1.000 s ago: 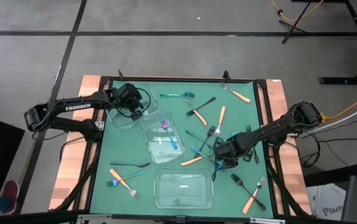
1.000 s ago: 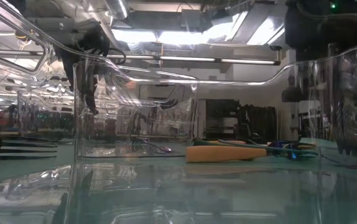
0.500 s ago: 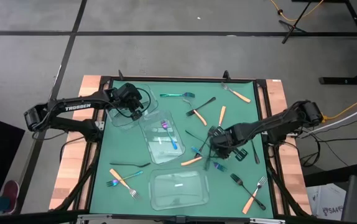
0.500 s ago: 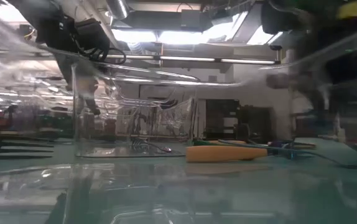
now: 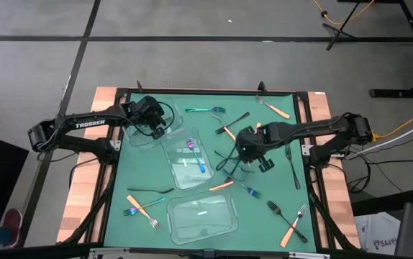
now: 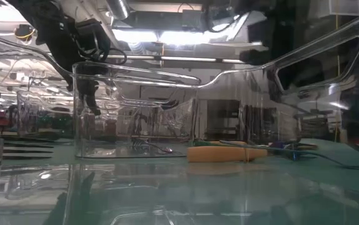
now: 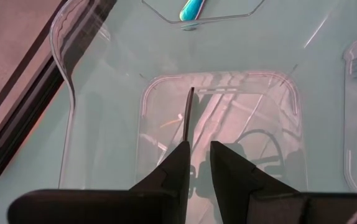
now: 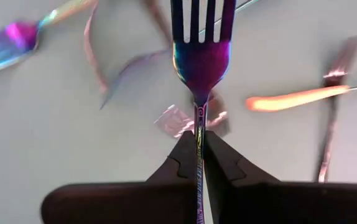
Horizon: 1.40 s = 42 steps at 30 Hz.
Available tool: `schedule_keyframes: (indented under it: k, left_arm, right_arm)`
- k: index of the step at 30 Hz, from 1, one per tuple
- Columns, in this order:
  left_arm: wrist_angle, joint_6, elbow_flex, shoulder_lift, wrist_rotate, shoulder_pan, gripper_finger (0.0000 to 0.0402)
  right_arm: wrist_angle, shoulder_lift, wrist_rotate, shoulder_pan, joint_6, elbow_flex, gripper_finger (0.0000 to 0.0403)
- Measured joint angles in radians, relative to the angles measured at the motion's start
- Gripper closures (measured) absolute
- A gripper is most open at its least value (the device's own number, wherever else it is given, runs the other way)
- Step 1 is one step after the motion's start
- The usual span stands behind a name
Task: Sort silverware by color (type)
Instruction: Put the blue fork into the center transparent bin
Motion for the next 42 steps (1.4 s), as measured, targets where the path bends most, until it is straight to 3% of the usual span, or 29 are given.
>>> schedule_keyframes:
  k: [10, 18, 23, 35, 42]
  left_arm:
    - [0.0, -0.001, 0.0, 0.0, 0.0, 0.0, 0.0344]
    - [0.0, -0.002, 0.0, 0.0, 0.0, 0.0, 0.0344]
    - [0.0, -0.003, 0.0, 0.0, 0.0, 0.0, 0.0344]
    - [0.003, -0.003, 0.0, 0.0, 0.0, 0.0, 0.0344]
    - [0.003, -0.002, 0.0, 0.0, 0.0, 0.0, 0.0344]
  right_arm:
    - [0.273, 0.0, -0.046, -0.056, 0.031, 0.128, 0.0402]
    - [0.629, 0.001, -0.231, -0.111, 0.232, 0.139, 0.0402]
    - [0.782, 0.028, -0.291, -0.135, 0.414, 0.138, 0.0402]
    - [0.979, 0.218, -0.335, -0.139, 0.678, 0.138, 0.0402]
    - [1.003, 0.337, -0.333, -0.139, 0.693, 0.136, 0.0402]
